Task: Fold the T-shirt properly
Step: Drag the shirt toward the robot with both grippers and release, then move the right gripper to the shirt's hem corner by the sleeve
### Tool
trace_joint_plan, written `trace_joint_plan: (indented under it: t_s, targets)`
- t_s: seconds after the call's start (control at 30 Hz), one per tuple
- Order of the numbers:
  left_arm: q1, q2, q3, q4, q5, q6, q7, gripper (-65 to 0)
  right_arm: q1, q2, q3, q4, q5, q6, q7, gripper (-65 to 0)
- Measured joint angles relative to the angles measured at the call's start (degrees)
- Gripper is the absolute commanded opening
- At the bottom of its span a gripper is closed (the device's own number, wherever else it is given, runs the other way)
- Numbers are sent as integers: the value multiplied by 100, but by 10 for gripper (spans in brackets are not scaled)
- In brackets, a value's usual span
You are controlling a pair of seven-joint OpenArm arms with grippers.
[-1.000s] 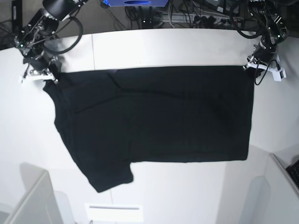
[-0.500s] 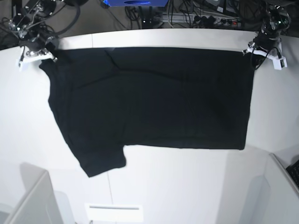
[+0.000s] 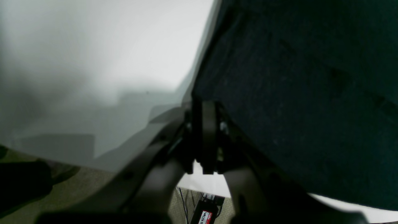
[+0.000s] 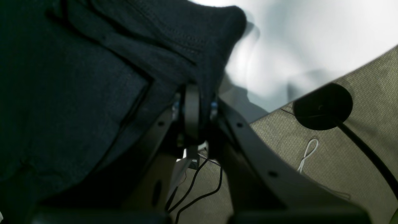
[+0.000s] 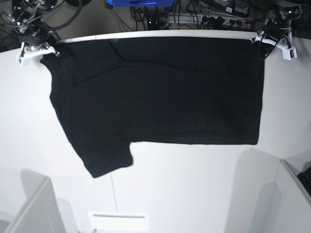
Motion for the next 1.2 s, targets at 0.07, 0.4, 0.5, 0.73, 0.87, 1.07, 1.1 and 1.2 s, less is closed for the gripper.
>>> trace_joint_plan:
  t_s: [0.07,0.4,0.5,0.73,0.87,1.07,1.1,1.2]
  targets:
    - [44,0,0,0,0,-2,-15,-650,0,0,0,0,0,0,0,-650]
    - [101,2,0,0,0,-2,-20,-650,0,0,0,0,-2,0,0,-650]
    - [101,4,-31,0,0,-2,-17,-650,0,0,2,0,-4,0,0,-635]
    - [85,219,-920,35,22,-2,0,-197,0,2,24,0,-20,0,48,-405]
    - [20,219,-1322,118,-2,-4,-24,-140,-103,-15,28,122,-63,-20,120,-402]
    - [-105,205,-1694,122,0,-24,-22,-142,-332,-28,44,916,-63,-44,608,-401]
    - [-103,203,-1722,122,11,-160,-22,-143,-308,-26,44,940,-50,-72,625,-401]
    - [-151,81,-1733,157,26,-850,28,-183,-166,111,28,931,-48,-492,562,-401]
